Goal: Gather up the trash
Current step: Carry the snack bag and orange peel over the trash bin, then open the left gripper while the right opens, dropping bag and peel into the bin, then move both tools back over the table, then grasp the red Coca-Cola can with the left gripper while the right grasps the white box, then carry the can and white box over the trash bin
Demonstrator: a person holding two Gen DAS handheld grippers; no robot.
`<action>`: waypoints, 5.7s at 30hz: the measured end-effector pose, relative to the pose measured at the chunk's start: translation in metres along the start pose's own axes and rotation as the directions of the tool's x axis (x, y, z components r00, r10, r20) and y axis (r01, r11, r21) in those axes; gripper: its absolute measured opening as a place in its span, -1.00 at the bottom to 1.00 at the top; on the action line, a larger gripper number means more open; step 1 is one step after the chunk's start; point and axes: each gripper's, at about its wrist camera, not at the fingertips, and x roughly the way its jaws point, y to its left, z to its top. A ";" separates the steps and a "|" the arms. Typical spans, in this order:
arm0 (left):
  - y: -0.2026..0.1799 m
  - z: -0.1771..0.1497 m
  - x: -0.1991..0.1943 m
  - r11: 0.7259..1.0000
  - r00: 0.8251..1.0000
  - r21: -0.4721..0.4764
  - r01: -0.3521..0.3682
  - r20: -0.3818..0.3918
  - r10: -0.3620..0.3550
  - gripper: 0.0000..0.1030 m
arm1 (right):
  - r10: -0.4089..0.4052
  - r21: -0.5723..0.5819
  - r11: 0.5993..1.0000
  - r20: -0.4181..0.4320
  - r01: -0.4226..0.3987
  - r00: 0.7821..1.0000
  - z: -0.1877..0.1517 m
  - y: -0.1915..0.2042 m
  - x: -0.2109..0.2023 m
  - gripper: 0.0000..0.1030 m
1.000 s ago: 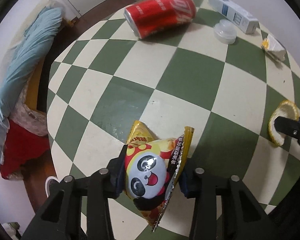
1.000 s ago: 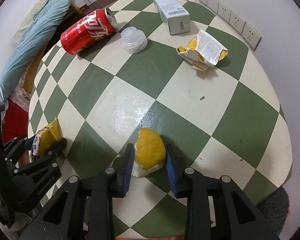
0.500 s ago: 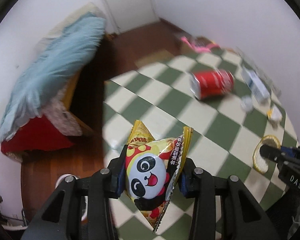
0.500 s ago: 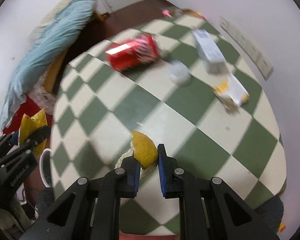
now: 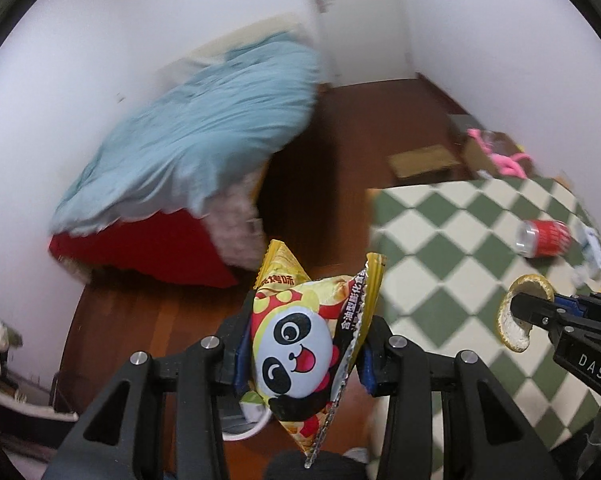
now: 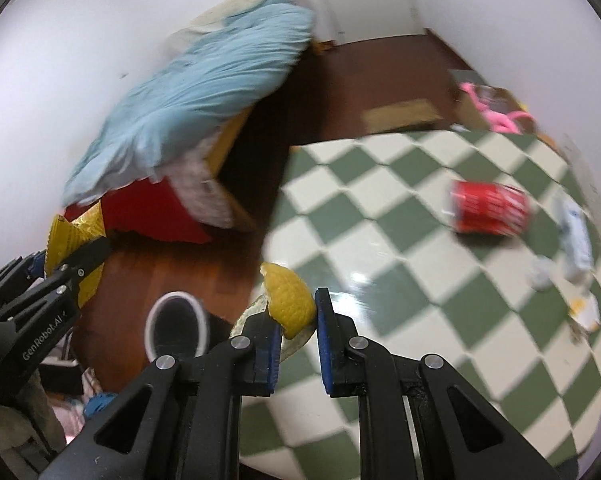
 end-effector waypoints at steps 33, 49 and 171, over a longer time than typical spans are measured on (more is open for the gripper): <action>0.273 -0.183 0.237 0.806 0.883 -0.587 -0.082 -0.417 -0.214 0.83 | -0.045 -0.255 0.954 -0.648 -0.160 0.760 -0.087 0.295 0.432 -0.64; 0.273 -0.188 0.204 0.831 0.896 -0.520 -0.194 -0.439 -0.065 0.88 | -0.169 -0.388 0.919 -0.545 -0.068 0.821 -0.085 0.295 0.389 0.97; -0.371 0.048 0.154 0.689 0.919 0.634 0.351 -0.373 -0.126 0.28 | -0.435 0.328 0.803 -0.247 0.497 0.866 0.010 -0.399 0.023 -0.29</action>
